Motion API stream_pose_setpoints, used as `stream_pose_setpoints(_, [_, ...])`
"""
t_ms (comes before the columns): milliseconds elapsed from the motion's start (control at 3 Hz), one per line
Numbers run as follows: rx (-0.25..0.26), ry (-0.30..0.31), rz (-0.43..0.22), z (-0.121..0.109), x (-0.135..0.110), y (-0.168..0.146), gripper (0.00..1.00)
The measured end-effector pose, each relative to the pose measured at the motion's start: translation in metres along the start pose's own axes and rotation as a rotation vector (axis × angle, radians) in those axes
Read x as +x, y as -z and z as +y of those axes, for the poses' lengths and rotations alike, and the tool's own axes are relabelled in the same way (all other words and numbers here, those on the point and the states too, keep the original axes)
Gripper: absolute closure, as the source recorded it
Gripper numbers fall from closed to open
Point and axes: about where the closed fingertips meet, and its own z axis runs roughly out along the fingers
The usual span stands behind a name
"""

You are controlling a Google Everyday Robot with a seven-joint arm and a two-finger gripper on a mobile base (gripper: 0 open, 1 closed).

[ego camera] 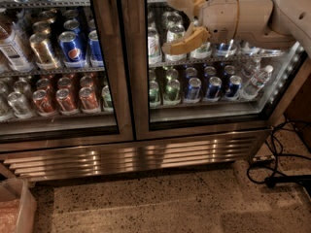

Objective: Open right fridge door

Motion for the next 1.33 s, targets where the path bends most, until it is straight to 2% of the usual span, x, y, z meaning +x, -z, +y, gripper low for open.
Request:
stream_pose_setpoints(333, [-0.074,0.018,-0.054,0.001,-0.016,-0.022,0.25])
stream_pose_setpoints(667, [-0.137,0.036,-0.086,0.004,-0.029,-0.040,0.30])
stream_pose_setpoints(1000, [-0.183,0.048,-0.106,0.004,-0.037,-0.053,0.31])
stream_pose_setpoints(1333, [-0.206,0.057,-0.114,0.005,-0.041,-0.061,0.31])
